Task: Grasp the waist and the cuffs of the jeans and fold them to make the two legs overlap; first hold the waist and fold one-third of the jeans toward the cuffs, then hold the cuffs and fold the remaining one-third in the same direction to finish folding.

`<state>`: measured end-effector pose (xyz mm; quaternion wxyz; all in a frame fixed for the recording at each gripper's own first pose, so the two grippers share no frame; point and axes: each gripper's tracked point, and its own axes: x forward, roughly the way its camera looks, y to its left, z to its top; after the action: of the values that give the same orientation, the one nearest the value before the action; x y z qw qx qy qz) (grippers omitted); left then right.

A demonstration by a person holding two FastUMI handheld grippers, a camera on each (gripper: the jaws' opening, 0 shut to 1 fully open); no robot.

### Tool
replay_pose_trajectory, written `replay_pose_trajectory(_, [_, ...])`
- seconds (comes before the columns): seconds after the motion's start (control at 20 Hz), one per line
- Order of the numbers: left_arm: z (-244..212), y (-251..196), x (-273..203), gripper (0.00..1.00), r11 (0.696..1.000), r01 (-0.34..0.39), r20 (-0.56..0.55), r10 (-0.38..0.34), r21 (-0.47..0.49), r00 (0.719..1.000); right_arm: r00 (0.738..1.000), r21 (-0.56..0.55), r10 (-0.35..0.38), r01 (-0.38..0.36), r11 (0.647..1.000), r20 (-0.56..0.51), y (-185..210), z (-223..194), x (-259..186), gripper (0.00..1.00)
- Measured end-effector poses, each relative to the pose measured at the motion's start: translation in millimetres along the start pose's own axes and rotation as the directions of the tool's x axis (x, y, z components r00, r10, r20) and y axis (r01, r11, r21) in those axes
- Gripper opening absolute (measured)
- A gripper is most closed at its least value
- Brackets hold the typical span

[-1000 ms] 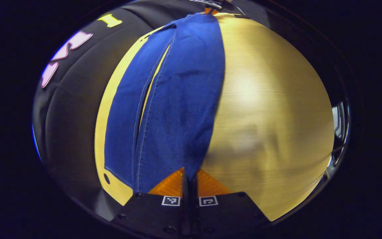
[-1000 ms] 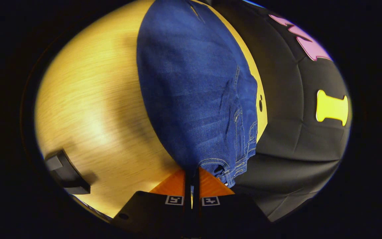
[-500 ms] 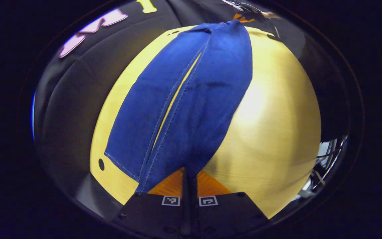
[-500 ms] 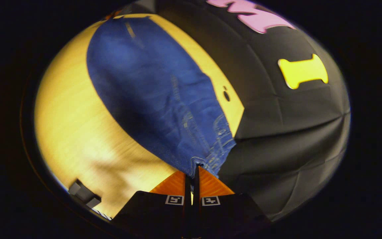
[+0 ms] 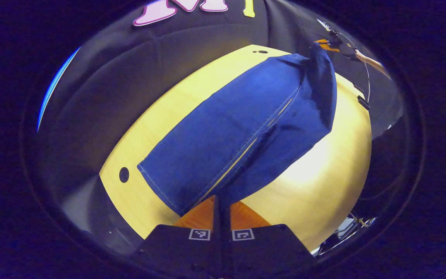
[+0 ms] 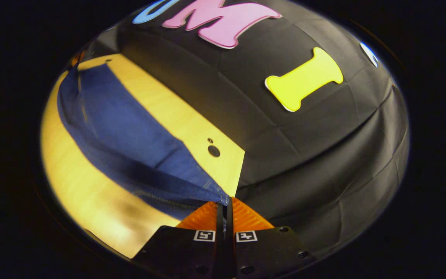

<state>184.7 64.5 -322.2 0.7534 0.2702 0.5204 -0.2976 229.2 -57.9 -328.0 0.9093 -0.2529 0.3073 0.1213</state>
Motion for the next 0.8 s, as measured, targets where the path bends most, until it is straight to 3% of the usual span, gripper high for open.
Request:
replay_pose_trajectory(0.2, [21.2,59.4,38.2,0.06,0.999,-0.05,-0.057,0.05,0.01,0.997,0.997,0.072,-0.002,0.008,0.997,-0.083,-2.9,5.2,62.9,0.05])
replay_pose_trajectory(0.45, [23.1,76.7,88.3,0.06,0.996,-0.011,-0.174,0.027,0.091,0.984,0.959,0.215,0.088,-0.029,0.976,-0.268,28.7,-44.7,138.0,0.05])
replay_pose_trajectory(0.65, [16.9,96.3,119.4,0.06,0.99,-0.01,-0.204,0.04,0.143,0.978,0.952,0.139,0.065,-0.024,0.99,-0.298,40.5,-53.0,161.1,0.05])
replay_pose_trajectory(0.7, [15.4,103.9,125.4,0.24,0.99,-0.033,-0.193,0.06,0.14,0.979,0.956,0.115,0.054,-0.021,0.993,-0.287,40.2,-48.1,161.1,0.05])
replay_pose_trajectory(0.8, [16.5,119.4,127.3,0.59,0.987,-0.076,-0.147,0.097,0.14,0.984,0.957,0.112,0.06,-0.029,0.993,-0.284,47.6,-41.6,154.6,0.16])
